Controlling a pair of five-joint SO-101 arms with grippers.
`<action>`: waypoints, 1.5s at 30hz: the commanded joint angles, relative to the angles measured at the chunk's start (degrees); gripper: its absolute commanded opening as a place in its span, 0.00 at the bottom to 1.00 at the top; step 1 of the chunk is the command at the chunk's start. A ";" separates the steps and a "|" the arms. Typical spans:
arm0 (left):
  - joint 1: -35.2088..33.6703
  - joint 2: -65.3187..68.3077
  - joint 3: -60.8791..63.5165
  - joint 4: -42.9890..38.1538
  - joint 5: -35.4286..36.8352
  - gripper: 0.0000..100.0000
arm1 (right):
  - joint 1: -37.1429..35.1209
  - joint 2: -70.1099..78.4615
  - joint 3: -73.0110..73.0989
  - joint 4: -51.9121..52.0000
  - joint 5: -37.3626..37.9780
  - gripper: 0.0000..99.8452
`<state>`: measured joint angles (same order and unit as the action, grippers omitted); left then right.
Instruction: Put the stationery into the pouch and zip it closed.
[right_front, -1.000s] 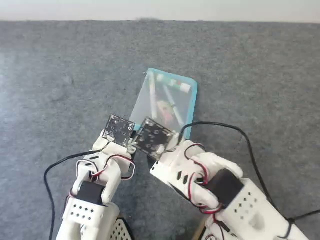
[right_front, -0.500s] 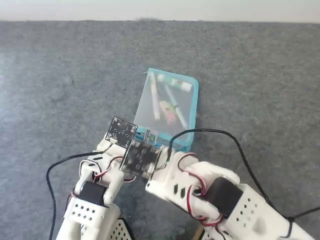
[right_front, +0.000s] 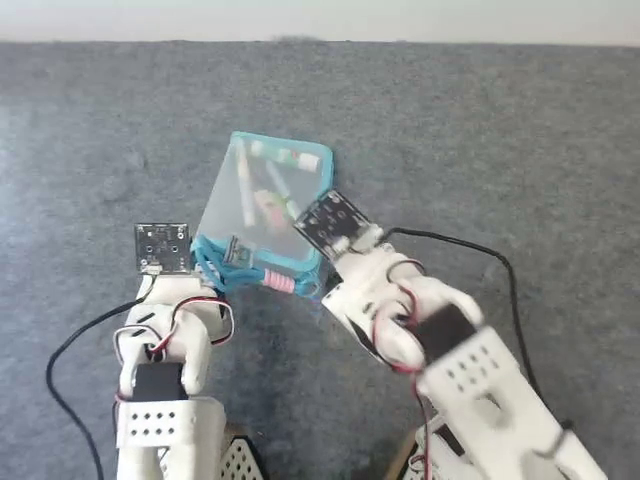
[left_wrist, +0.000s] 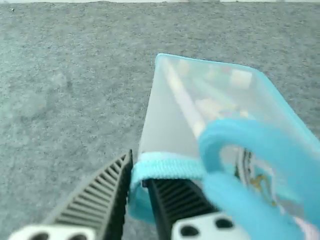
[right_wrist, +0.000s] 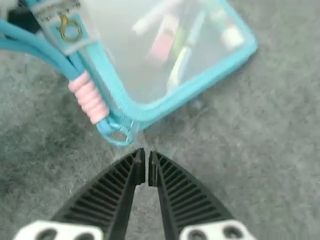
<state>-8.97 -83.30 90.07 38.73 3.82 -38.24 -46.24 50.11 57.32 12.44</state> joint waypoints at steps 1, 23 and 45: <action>-0.62 -0.09 -3.56 -0.70 0.97 0.01 | -1.19 8.40 -3.60 -2.95 -2.55 0.01; 5.80 -0.26 -2.51 -0.88 -0.79 0.01 | -9.80 7.34 12.13 -33.27 -5.80 0.01; 5.80 -0.35 -2.59 -0.88 -0.79 0.01 | -4.09 8.04 3.34 -12.35 -26.29 0.01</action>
<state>-3.16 -83.30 90.07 38.73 3.56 -39.21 -37.45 53.45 50.99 1.36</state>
